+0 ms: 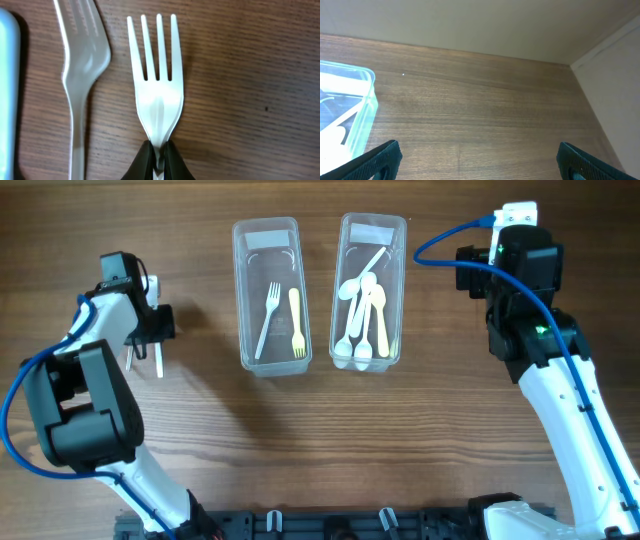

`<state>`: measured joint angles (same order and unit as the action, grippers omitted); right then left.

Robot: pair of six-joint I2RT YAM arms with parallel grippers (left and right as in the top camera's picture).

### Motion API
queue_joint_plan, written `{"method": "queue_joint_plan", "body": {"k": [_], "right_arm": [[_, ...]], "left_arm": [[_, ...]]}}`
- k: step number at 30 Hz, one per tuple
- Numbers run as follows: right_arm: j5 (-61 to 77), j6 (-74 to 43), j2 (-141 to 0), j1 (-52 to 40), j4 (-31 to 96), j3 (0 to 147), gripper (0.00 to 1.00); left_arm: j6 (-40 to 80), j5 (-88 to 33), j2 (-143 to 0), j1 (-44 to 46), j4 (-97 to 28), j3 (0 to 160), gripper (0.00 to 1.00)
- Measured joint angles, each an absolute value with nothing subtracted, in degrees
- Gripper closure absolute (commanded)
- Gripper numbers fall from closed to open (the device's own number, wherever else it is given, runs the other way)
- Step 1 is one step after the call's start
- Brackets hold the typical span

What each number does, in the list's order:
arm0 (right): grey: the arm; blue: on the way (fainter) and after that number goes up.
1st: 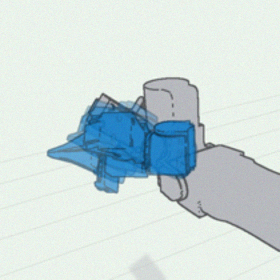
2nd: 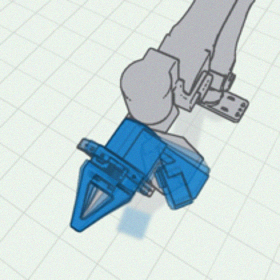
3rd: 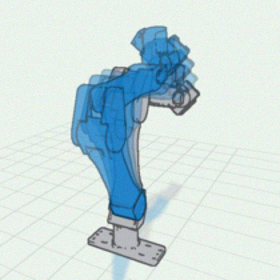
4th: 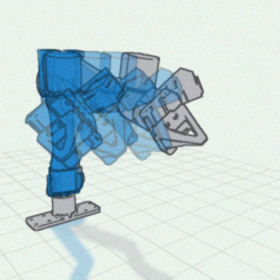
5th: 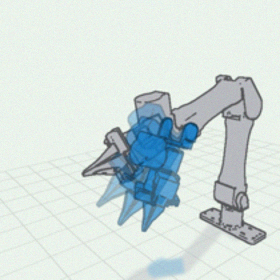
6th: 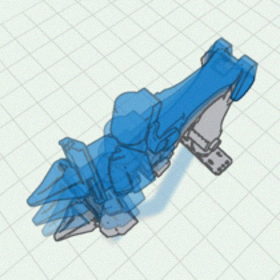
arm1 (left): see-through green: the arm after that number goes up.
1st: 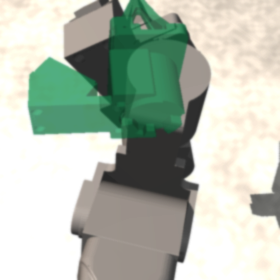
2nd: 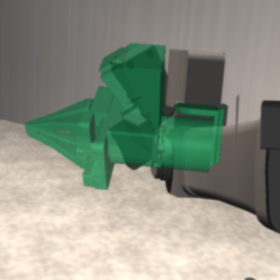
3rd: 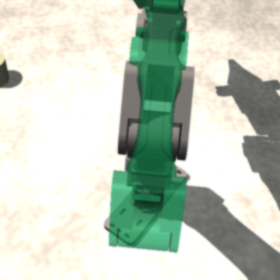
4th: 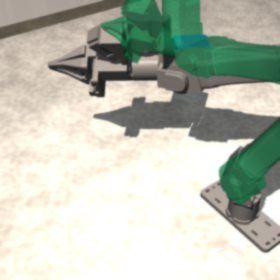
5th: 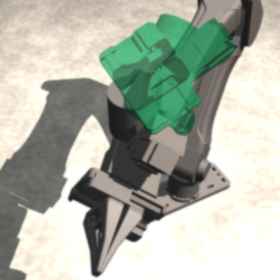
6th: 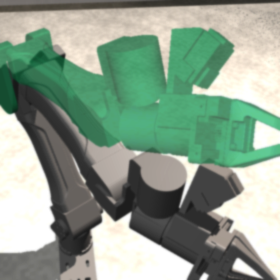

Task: Pack container
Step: 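Grasp the next white fork with the left gripper, then place the white fork into the left container and release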

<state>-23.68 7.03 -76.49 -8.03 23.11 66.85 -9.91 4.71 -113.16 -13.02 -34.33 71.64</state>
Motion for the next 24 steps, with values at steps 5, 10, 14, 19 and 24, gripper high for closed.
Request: {"method": "queue_joint_plan", "body": {"k": [5,10,14,19,24], "right_arm": [[-23.68,7.20,-76.49,-8.03,23.09,66.85,0.00],[-23.66,7.20,-76.49,-8.03,23.09,66.85,0.00],[-23.68,7.20,-76.49,-8.03,23.09,66.85,0.00],[-23.68,7.20,-76.51,-8.03,23.09,66.85,0.00],[-23.68,7.20,-76.51,-8.03,23.11,66.85,0.00]], "left_arm": [[-8.58,4.69,-106.43,-7.84,-35.11,71.61,0.96],[-4.25,0.97,-92.64,-0.14,-34.48,71.96,0.96],[2.26,-3.49,-89.82,3.95,-33.52,72.07,0.96],[12.43,-6.70,-91.77,7.79,-33.34,72.05,0.96],[16.93,-8.47,-96.20,11.25,-31.97,72.05,0.96]]}}
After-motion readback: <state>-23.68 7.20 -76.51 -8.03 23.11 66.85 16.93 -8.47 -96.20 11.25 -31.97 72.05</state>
